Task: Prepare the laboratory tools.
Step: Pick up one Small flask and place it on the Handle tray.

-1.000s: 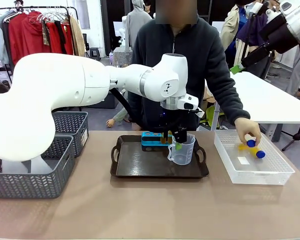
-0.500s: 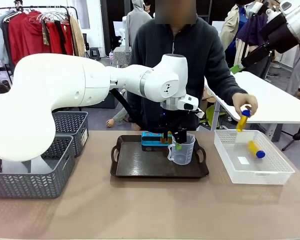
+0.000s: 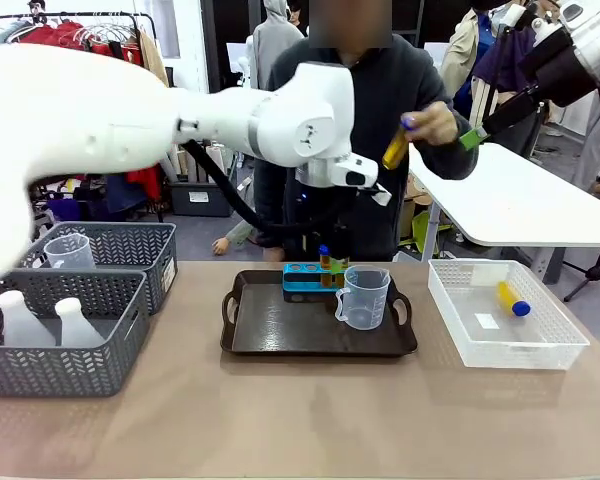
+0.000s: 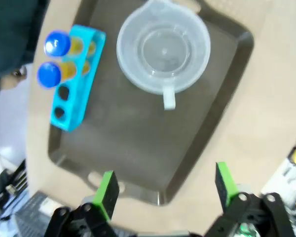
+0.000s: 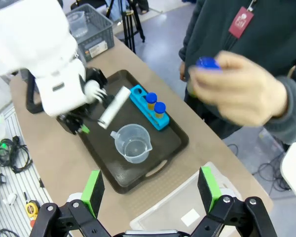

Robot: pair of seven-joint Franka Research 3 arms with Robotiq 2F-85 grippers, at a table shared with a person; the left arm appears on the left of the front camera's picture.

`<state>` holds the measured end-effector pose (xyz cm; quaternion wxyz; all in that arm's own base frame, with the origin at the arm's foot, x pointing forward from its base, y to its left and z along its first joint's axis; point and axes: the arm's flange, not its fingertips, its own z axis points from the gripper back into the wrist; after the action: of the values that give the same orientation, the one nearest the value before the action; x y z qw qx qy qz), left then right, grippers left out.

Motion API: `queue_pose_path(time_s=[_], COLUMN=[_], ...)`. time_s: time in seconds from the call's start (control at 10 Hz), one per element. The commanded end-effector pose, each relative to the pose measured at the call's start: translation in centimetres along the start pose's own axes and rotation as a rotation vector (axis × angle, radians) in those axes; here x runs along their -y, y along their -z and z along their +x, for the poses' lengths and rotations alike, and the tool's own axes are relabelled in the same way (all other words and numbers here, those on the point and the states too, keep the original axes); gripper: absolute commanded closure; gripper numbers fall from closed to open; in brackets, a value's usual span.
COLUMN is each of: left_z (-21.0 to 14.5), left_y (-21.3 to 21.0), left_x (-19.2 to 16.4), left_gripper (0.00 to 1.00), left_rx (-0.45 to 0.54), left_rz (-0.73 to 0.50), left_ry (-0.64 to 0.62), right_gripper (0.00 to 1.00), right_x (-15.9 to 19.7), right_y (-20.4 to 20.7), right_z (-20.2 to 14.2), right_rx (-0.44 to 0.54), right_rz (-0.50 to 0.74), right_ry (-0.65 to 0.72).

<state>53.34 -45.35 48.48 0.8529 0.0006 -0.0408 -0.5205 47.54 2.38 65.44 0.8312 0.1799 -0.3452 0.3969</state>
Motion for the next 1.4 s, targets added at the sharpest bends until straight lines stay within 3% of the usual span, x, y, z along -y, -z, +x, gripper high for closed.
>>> queue_pose_path(time_s=[0.0, 0.7, 1.0, 1.2, 1.3], left_z=[-5.2, -17.3, -20.9, -21.4, -20.7], left_y=[-0.7, -7.7, -8.6, -8.8, -9.0], left_x=[0.2, -4.9, -6.0, -6.4, -7.1], left_gripper=[0.0, 0.0, 0.0, 0.0, 0.0], left_rx=[0.031, 0.126, 0.087, 0.124, 0.088], left_rz=[0.03, 0.104, 0.115, 0.081, 0.116], left_ry=[-0.058, -0.478, -0.708, -0.716, -0.685], right_gripper=[0.0, 0.0, 0.0, 0.0, 0.0], right_x=[0.0, 0.0, 0.0, 0.0, 0.0], right_y=[-0.2, -0.2, -0.2, -0.2, -0.2], right_z=[0.1, 0.1, 0.1, 0.1, 0.1], right_rx=[0.014, 0.014, 0.014, 0.014, 0.014], right_rz=[0.013, 0.013, 0.013, 0.013, 0.013], right_ry=[0.0, 0.0, 0.0, 0.0, 0.0])
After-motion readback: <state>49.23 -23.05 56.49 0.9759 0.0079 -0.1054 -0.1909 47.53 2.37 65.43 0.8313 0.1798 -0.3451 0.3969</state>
